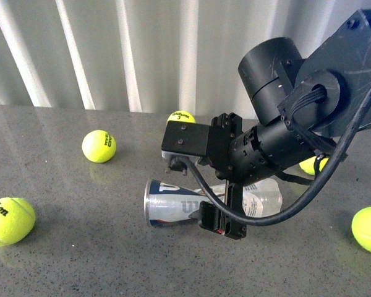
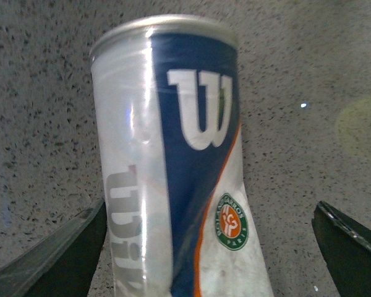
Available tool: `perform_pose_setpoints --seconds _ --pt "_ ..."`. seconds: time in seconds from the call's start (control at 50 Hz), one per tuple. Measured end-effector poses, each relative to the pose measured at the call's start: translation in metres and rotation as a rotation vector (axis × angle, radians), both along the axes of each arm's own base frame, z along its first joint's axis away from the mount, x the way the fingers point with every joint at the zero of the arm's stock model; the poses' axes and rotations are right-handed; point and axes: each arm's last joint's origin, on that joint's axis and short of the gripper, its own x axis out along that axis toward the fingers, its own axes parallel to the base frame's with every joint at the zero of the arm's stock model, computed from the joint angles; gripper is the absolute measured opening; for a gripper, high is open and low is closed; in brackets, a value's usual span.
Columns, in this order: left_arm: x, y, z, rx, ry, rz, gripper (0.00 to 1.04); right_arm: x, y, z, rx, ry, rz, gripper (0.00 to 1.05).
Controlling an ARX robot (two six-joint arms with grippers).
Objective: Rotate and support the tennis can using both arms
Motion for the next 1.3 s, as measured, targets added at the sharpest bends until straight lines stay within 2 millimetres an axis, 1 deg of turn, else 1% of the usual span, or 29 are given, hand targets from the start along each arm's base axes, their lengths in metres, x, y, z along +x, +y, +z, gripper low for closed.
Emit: perform_pose_setpoints --seconds 0.08,0.34,0.38,0.44,0.48,0.52,0.56,0.58,0.6,0.62,0.66,0.72,0.76,0.78,0.8,0.84,0.86,0.92,0.96,1.06,1.08,1.18,1.22,1.24,1.3 --pt "0.0 0.0 0.0 0.0 0.0 0.0 0.98 -0.003 -0.001 0.009 0.034 0.002 -0.016 0.97" --pt "0.0 0.0 0.0 0.0 0.0 0.0 0.98 -0.019 -0.006 0.022 0.125 0.077 -0.054 0.98" --pt "0.0 0.0 0.0 0.0 0.0 0.0 0.98 -0.021 -0.007 0.027 0.155 0.081 -0.071 0.98" --pt "0.0 0.0 0.0 0.0 0.0 0.0 0.98 -0.025 -0.008 0.042 0.249 0.114 -0.116 0.98" --pt "0.0 0.0 0.0 0.0 0.0 0.0 0.98 -0.028 -0.01 0.057 0.324 0.115 -0.167 0.98" --pt "0.0 0.0 0.0 0.0 0.0 0.0 0.98 -0.031 -0.013 0.073 0.412 0.116 -0.265 0.98" --pt "0.0 0.0 0.0 0.0 0.0 0.0 0.98 -0.034 -0.02 0.088 0.49 0.104 -0.402 0.98" --pt "0.0 0.0 0.0 0.0 0.0 0.0 0.98 -0.036 -0.025 0.097 0.535 0.087 -0.511 0.98" --pt "0.0 0.0 0.0 0.0 0.0 0.0 0.98 -0.038 -0.03 0.101 0.564 0.074 -0.591 0.98" --pt "0.0 0.0 0.0 0.0 0.0 0.0 0.98 -0.04 -0.036 0.107 0.608 0.062 -0.726 0.98" --pt "0.0 0.0 0.0 0.0 0.0 0.0 0.98 -0.04 -0.043 0.111 0.663 0.066 -0.872 0.98" --pt "0.0 0.0 0.0 0.0 0.0 0.0 0.98 -0.039 -0.049 0.111 0.708 0.099 -0.958 0.98" --pt "0.0 0.0 0.0 0.0 0.0 0.0 0.98 -0.039 -0.051 0.105 0.718 0.096 -1.002 0.97" --pt "0.0 0.0 0.0 0.0 0.0 0.0 0.98 -0.039 -0.051 0.102 0.732 0.029 -1.026 0.94" --pt "0.0 0.0 0.0 0.0 0.0 0.0 0.98 -0.042 -0.053 0.097 0.764 -0.101 -1.071 0.89" --pt "0.0 0.0 0.0 0.0 0.0 -0.002 0.98 -0.049 -0.059 0.091 0.79 -0.258 -1.126 0.82" --pt "0.0 0.0 0.0 0.0 0.0 -0.001 0.98 -0.052 -0.061 0.09 0.801 -0.287 -1.138 0.8" --pt "0.0 0.0 0.0 0.0 -0.001 0.003 0.98 -0.069 -0.074 0.086 0.852 -0.409 -1.161 0.7" --pt "0.0 0.0 0.0 0.0 -0.001 0.004 0.98 -0.08 -0.084 0.088 0.886 -0.456 -1.156 0.63" --pt "0.0 0.0 0.0 0.0 -0.001 0.002 0.98 -0.103 -0.103 0.095 0.925 -0.509 -1.146 0.45" --pt "0.0 0.0 0.0 0.0 -0.001 0.002 0.98 -0.105 -0.105 0.095 0.925 -0.511 -1.146 0.43" --pt "0.0 0.0 0.0 0.0 -0.001 0.0 0.98 -0.126 -0.121 0.087 0.903 -0.51 -1.163 0.25" --pt "0.0 0.0 0.0 0.0 -0.001 0.0 0.98 -0.134 -0.126 0.083 0.895 -0.503 -1.164 0.18" --pt "0.0 0.0 0.0 0.0 -0.001 0.0 0.98 -0.136 -0.127 0.083 0.894 -0.5 -1.162 0.16" --pt "0.0 0.0 0.0 0.0 -0.001 0.0 0.98 -0.148 -0.133 0.08 0.893 -0.496 -1.155 0.04"
